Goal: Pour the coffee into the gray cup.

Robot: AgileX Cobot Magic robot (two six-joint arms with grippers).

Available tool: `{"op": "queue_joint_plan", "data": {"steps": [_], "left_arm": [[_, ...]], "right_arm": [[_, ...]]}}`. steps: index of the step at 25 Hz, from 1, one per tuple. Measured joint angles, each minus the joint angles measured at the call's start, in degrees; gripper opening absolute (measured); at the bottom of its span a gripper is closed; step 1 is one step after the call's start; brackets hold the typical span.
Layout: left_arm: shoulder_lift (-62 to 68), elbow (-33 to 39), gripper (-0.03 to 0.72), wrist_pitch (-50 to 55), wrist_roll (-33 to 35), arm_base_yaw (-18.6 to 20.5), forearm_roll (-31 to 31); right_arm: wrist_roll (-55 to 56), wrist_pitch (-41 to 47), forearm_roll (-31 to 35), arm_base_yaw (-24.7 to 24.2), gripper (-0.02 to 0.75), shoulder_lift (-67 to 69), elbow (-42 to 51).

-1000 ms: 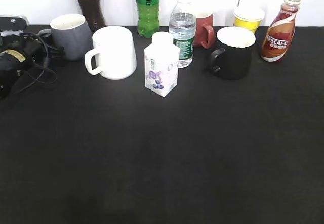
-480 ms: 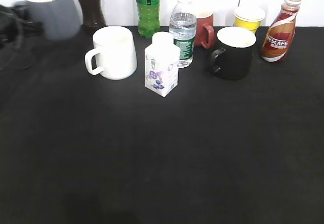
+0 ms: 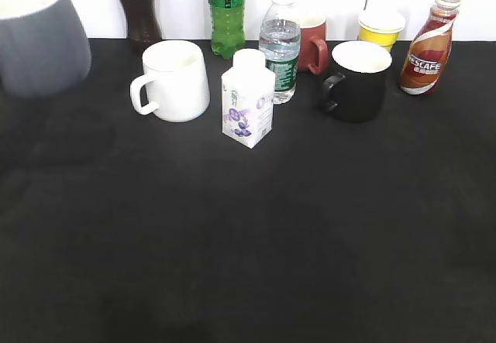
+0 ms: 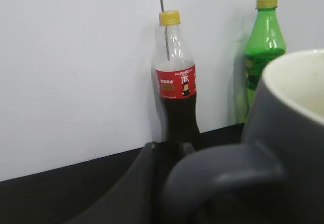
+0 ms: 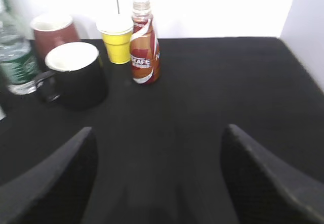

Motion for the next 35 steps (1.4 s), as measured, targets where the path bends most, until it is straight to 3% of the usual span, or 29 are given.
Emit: {"op": "queue_joint_plan", "data": {"steps": [7,11,16,20,24,35], "left_arm": [[-0.72,5.50,0.082,-0.17,-2.43,-0.75,4.51],[-0.66,5.67,0.082,-0.04,-2.49,-4.83,7.56],[2.22,5.67,0.082,-0.62,-2.49,-10.16,7.63],[8.73,5.67,0.082,-8.86,-2.54,-11.78,7.57],[13.62,5.67,0.081,-14.49,-2.54,-11.78,7.57],[14.99,5.67,0.081,-17.56,-2.64,-11.78,7.57]], "right_arm": [[0.00,-34.19,0.40,0.00,0.588,29.83,0.06],[0.07,-50.77,-1.82,0.00,0.588,46.10,0.06],[3.65,-71.61,-10.97,0.12,0.588,66.03,-0.26],[4.19,-77.68,-12.02,1.38,0.589,78.30,-5.92],[6.74,-81.22,-12.02,1.38,0.657,87.01,-11.94],[7.73,-83.09,-13.12,1.49,0.658,100.43,-26.79]]}}
